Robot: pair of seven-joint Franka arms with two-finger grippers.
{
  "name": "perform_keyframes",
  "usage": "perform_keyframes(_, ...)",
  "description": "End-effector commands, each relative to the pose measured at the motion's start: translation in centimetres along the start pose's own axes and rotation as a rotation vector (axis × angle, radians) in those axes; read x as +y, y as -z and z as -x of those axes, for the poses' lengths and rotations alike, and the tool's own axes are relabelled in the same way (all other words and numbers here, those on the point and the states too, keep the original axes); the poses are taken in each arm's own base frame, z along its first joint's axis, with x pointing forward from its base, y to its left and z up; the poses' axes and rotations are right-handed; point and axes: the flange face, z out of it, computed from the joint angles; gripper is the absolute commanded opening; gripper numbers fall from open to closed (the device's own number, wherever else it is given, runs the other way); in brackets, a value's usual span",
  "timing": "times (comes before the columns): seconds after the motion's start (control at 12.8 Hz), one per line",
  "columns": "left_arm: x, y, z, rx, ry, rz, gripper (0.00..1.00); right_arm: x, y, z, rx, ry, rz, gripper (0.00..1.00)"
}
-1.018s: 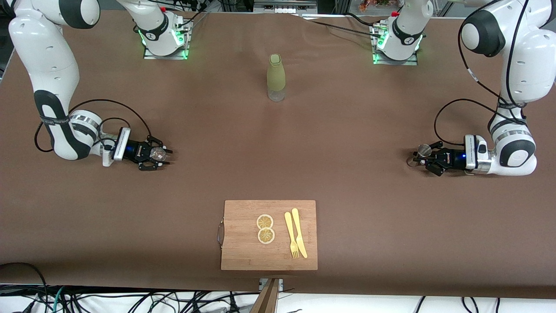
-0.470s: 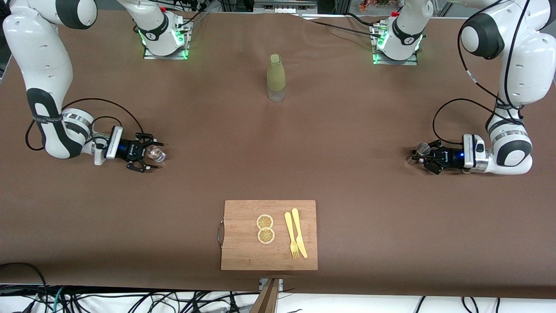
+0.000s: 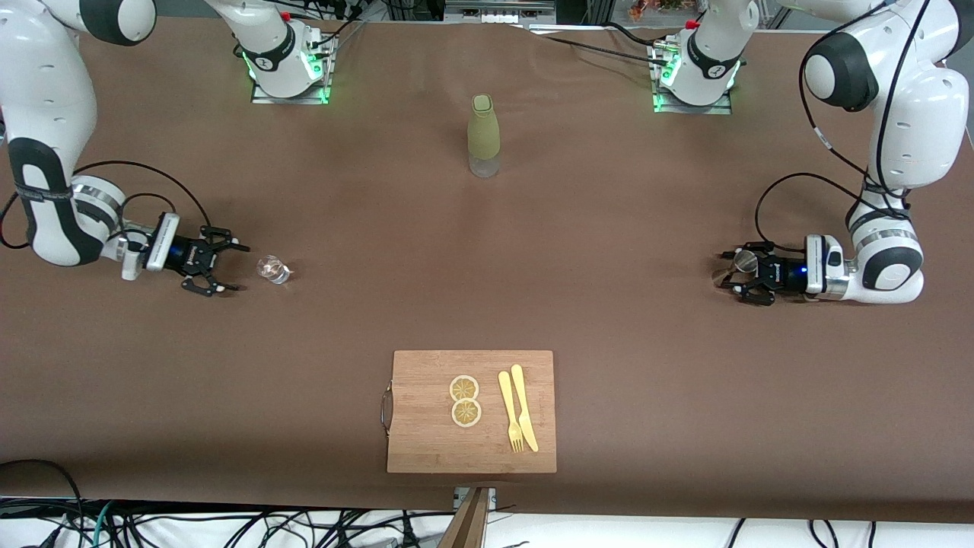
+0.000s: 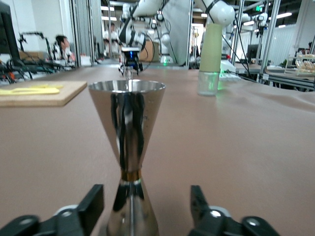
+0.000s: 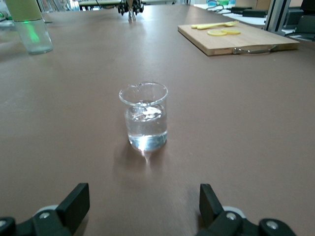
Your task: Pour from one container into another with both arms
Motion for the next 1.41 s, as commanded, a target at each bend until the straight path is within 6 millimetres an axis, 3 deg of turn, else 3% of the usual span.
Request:
perform_keyframes(0.0, -1.7, 4.0, -3.5, -0.134, 0.031, 0.088, 1.0, 0.7, 3.2, -3.0, -0.088, -0.04, 0.001, 0.99)
perform_keyframes(0.16, -2.8, 6.9, -8.0, -0.245, 0.206, 0.096, 1.0, 0.9, 4.5, -4.2, -0.141, -0.122, -0.016, 0.99)
perform_keyframes(0.39, -5.3, 9.0, -15.6, -0.383, 0.492, 0.038, 1.0, 1.3, 6.6, -6.3, -0.229, -0.254, -0.017, 0.99)
perform_keyframes(0.78, -9.0, 5.6, -27.0, -0.578, 0.956, -0.112, 1.0, 1.6, 8.6, -9.5, -0.312, -0.456, -0.006, 0.98)
perform_keyframes(1.02, -10.9, 1.3, -33.8, -0.775, 1.106, -0.247, 1.0, 1.7, 10.1, -11.9, -0.379, -0.574, 0.009, 0.98)
perform_keyframes(1.17, -11.9, -0.8, -39.2, -0.97, 1.05, -0.348, 1.0, 1.8, 10.6, -14.0, -0.44, -0.666, 0.022, 0.98)
perform_keyframes(1.33, -12.3, 0.1, -42.8, -1.069, 0.946, -0.465, 1.0, 1.8, 11.5, -16.1, -0.498, -0.743, 0.049, 0.98)
